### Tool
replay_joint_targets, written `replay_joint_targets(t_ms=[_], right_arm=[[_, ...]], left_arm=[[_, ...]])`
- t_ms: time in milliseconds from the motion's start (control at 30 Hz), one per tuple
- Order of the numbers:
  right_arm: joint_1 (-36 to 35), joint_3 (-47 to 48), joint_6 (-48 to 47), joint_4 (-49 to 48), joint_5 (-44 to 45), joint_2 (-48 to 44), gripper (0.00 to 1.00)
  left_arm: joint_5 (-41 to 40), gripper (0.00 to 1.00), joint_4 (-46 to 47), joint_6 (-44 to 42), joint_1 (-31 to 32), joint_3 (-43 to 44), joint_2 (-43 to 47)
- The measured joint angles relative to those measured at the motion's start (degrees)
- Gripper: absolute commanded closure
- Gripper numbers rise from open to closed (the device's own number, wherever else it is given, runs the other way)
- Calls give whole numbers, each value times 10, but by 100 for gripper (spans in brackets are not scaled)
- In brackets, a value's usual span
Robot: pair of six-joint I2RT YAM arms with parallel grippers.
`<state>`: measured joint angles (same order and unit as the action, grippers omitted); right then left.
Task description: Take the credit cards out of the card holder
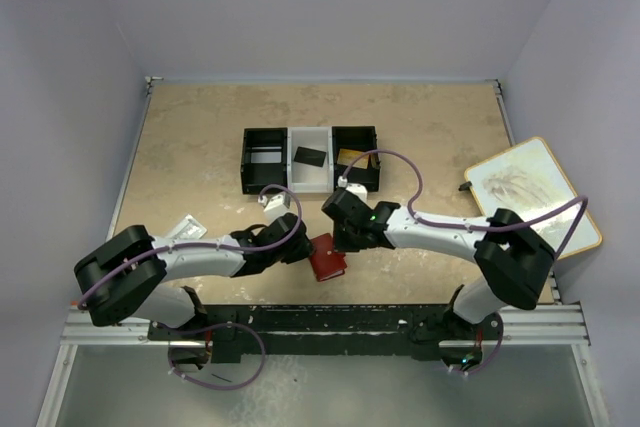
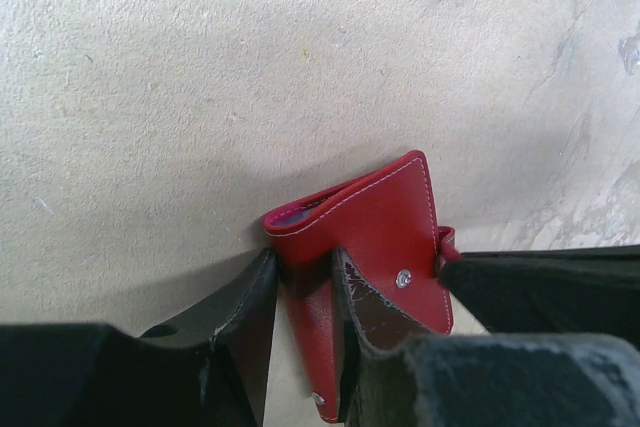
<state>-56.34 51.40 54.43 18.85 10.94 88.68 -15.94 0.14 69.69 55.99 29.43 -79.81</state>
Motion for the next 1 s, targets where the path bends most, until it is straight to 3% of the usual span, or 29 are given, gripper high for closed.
replay_joint_targets(t_ms=[100,233,400,1000], right_arm=[[22,-16,-5,-3,-17,-15,100],[42,-28,-12,-5,-32,-41,87],[63,-38,-23,1,-30,-60,80],[88,-70,-69,-57,-101,-51,81]], left_arm=[[-2,79,1,2,0,0,-2],[-4,79,1,2,1,0,-6],[-8,78,-5,2,4,5,-6],[-8,77,-18,-6,4,19,-8]])
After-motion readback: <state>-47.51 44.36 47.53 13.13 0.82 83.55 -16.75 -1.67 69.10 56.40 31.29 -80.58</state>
